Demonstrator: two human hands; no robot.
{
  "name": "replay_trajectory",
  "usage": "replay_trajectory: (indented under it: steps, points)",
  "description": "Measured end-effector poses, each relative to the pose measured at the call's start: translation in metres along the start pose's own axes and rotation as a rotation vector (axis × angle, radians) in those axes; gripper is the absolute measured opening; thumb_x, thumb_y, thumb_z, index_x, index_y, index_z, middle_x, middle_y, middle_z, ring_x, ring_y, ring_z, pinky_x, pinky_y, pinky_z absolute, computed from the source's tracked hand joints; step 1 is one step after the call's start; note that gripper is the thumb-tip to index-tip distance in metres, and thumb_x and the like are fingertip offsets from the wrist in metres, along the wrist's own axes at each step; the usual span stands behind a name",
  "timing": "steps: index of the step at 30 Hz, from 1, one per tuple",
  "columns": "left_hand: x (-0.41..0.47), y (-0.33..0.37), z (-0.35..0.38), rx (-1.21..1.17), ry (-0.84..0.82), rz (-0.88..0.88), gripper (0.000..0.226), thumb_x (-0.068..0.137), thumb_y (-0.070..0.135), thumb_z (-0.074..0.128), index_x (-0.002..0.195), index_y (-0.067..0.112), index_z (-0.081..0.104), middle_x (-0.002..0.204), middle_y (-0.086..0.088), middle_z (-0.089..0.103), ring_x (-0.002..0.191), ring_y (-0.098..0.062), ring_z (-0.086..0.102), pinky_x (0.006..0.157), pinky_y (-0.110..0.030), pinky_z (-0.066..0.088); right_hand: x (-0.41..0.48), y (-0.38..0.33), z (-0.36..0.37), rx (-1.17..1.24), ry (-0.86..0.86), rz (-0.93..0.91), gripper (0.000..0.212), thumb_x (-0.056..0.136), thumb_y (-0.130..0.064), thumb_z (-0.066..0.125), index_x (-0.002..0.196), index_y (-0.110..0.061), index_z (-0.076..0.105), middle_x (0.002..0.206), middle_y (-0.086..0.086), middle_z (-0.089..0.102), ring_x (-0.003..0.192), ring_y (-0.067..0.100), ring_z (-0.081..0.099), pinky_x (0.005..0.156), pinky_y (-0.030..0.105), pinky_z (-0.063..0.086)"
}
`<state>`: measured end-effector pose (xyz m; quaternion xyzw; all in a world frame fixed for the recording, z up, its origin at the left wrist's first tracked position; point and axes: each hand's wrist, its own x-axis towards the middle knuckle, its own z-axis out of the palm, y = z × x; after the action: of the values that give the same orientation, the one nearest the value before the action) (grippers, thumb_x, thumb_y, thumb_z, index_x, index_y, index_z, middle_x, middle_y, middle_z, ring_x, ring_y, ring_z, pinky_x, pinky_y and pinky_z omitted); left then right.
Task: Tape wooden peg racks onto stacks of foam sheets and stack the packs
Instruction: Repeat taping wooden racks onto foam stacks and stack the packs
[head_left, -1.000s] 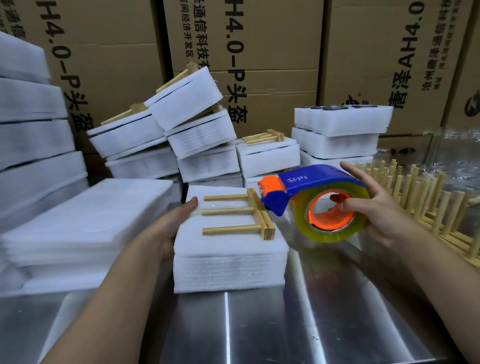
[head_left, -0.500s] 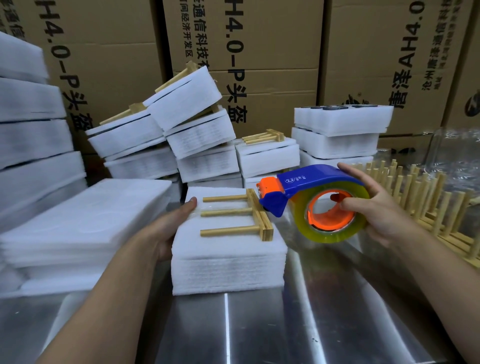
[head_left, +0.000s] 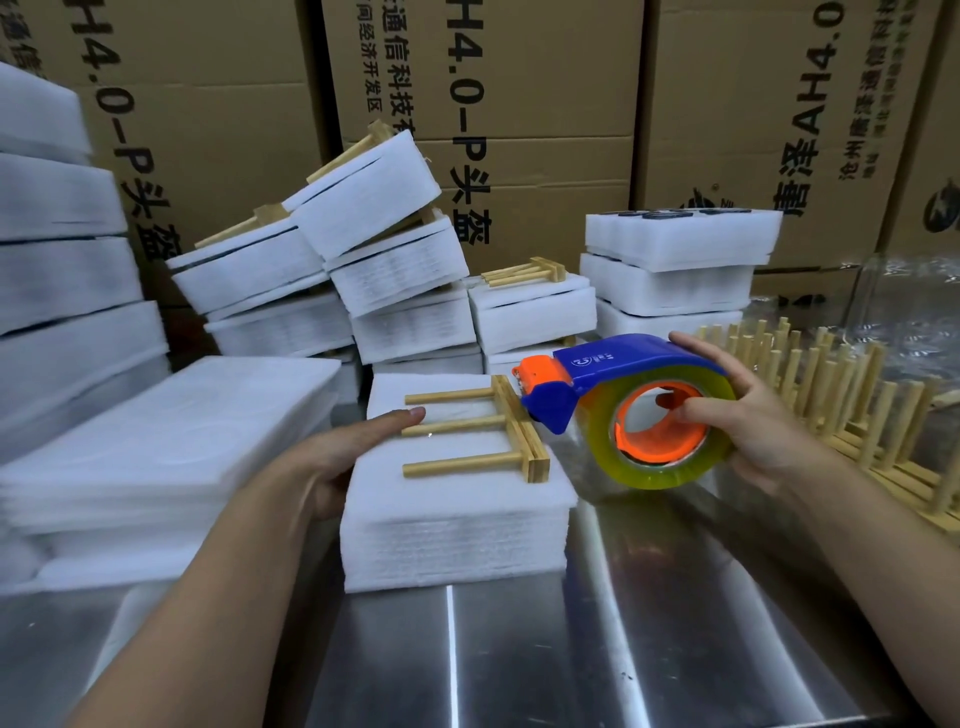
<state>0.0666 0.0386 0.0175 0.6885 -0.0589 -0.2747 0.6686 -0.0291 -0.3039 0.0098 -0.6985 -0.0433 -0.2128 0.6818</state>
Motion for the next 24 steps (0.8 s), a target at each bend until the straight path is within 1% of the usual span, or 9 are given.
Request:
replay_trajectory:
  steps: [2,5,8,11,13,15,18,21,24]
  points:
    - [-0.001,0.0,0.001,0.004,0.031,-0.013,0.067,0.044,0.041,0.083,0.103,0.012,0.07,0.099,-0.014,0.073,0.079,-0.025,0.072,0.069,-0.035,0.059,0.002,-0.008,-0.001,-0.031,-0.007,-0.025,0.073,0.074,0.018,0.058,0.107,-0.046,0.067,0.102,-0.003,0.069,0.082,0.019,0.071,0.066,0.029,0.058]
    - [-0.001,0.0,0.002,0.012,0.082,-0.01,0.08,0.036,0.041,0.085,0.108,0.007,0.068,0.101,-0.016,0.072,0.087,-0.029,0.07,0.082,-0.041,0.055,0.011,-0.03,-0.002,-0.112,-0.03,-0.077,0.077,0.073,0.021,0.057,0.107,-0.047,0.066,0.095,0.0,0.069,0.077,0.02,0.068,0.069,0.032,0.057]
    - [0.0,-0.001,0.001,0.017,0.095,-0.003,0.086,0.035,0.04,0.086,0.11,0.004,0.066,0.102,-0.018,0.071,0.093,-0.031,0.068,0.089,-0.044,0.052,0.016,-0.052,-0.005,-0.204,-0.102,-0.094,0.08,0.073,0.023,0.056,0.11,-0.047,0.063,0.083,0.002,0.071,0.071,0.016,0.067,0.064,0.026,0.057]
    - [0.002,-0.001,-0.001,0.023,0.094,-0.002,0.087,0.036,0.039,0.086,0.112,0.002,0.065,0.104,-0.019,0.07,0.095,-0.032,0.067,0.09,-0.045,0.051,0.016,-0.068,-0.019,-0.337,-0.144,-0.085,0.081,0.074,0.019,0.06,0.114,-0.052,0.059,0.092,0.001,0.071,0.077,0.018,0.068,0.069,0.029,0.058]
    - [0.003,-0.002,-0.001,0.026,0.087,-0.002,0.086,0.036,0.038,0.086,0.112,0.002,0.065,0.103,-0.019,0.071,0.091,-0.031,0.068,0.084,-0.043,0.054,0.014,-0.074,-0.032,-0.391,-0.14,-0.081,0.084,0.073,0.017,0.061,0.113,-0.056,0.059,0.101,-0.004,0.071,0.082,0.016,0.069,0.068,0.028,0.059]
    - [0.002,-0.001,0.0,0.028,0.076,-0.003,0.083,0.04,0.038,0.084,0.112,0.002,0.064,0.101,-0.018,0.071,0.083,-0.029,0.07,0.073,-0.038,0.057,0.013,-0.078,-0.046,-0.405,-0.137,-0.082,0.085,0.072,0.018,0.06,0.112,-0.057,0.061,0.108,-0.014,0.069,0.088,0.011,0.069,0.066,0.022,0.058]
    - [0.001,0.0,0.001,0.017,0.072,0.004,0.073,0.049,0.035,0.081,0.111,0.001,0.065,0.098,-0.018,0.072,0.072,-0.025,0.072,0.058,-0.033,0.058,0.013,-0.079,-0.055,-0.415,-0.171,-0.036,0.085,0.068,0.014,0.064,0.114,-0.058,0.059,0.111,-0.017,0.067,0.092,0.011,0.069,0.067,0.021,0.057]
    - [0.0,0.0,0.002,0.012,0.076,0.002,0.068,0.051,0.034,0.079,0.108,0.0,0.065,0.094,-0.018,0.072,0.067,-0.025,0.071,0.053,-0.032,0.057,0.012,-0.079,-0.058,-0.406,-0.187,0.026,0.083,0.054,-0.002,0.07,0.115,-0.057,0.059,0.111,-0.015,0.067,0.092,0.012,0.069,0.064,0.022,0.057]
    - [0.0,0.0,0.002,0.014,0.069,-0.01,0.065,0.052,0.033,0.078,0.106,0.0,0.065,0.091,-0.018,0.073,0.064,-0.025,0.071,0.053,-0.033,0.057,0.012,-0.08,-0.071,-0.353,-0.132,0.03,0.081,0.054,0.002,0.066,0.114,-0.053,0.062,0.113,-0.01,0.069,0.09,0.015,0.071,0.064,0.025,0.058]
